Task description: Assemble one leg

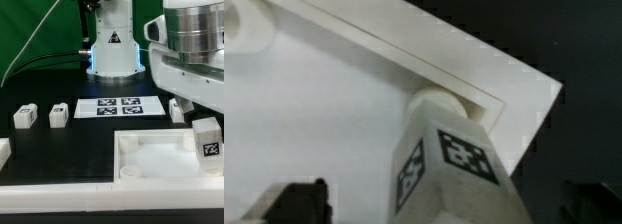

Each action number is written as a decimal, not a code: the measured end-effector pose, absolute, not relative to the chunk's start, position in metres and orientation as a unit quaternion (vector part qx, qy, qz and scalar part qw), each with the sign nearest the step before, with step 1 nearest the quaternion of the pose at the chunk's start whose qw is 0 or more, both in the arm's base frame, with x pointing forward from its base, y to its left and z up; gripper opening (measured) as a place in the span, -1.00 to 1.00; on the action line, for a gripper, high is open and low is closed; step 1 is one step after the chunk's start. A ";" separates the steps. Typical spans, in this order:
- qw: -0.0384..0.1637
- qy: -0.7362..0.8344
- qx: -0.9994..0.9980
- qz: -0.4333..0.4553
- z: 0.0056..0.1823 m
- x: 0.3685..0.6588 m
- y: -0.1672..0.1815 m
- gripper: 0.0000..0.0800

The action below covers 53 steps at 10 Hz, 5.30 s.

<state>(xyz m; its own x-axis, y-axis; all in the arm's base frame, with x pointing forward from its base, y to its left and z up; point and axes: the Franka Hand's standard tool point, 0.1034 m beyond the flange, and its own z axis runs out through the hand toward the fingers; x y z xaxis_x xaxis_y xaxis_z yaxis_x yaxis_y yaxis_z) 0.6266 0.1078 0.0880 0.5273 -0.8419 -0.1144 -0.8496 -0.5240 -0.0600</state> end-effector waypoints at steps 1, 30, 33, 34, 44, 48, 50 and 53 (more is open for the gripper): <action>0.056 0.450 -0.891 0.033 0.088 0.627 0.107 0.62; 0.050 0.567 -0.822 0.034 0.089 0.629 0.104 -0.26; 0.046 0.693 -0.718 0.046 0.089 0.628 0.107 -0.26; 0.045 0.713 -0.699 0.048 0.089 0.628 0.107 -0.26; 0.057 0.652 -0.754 0.050 0.086 0.627 0.113 0.62; 0.064 0.474 -0.877 0.038 0.086 0.627 0.112 0.62; 0.067 0.391 -0.917 0.032 0.086 0.627 0.112 0.62; 0.071 0.255 -0.964 0.022 0.085 0.627 0.111 0.62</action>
Offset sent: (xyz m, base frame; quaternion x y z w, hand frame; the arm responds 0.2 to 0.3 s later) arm 0.0084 -0.0016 0.0018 -0.0010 -0.0106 -0.3061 0.9519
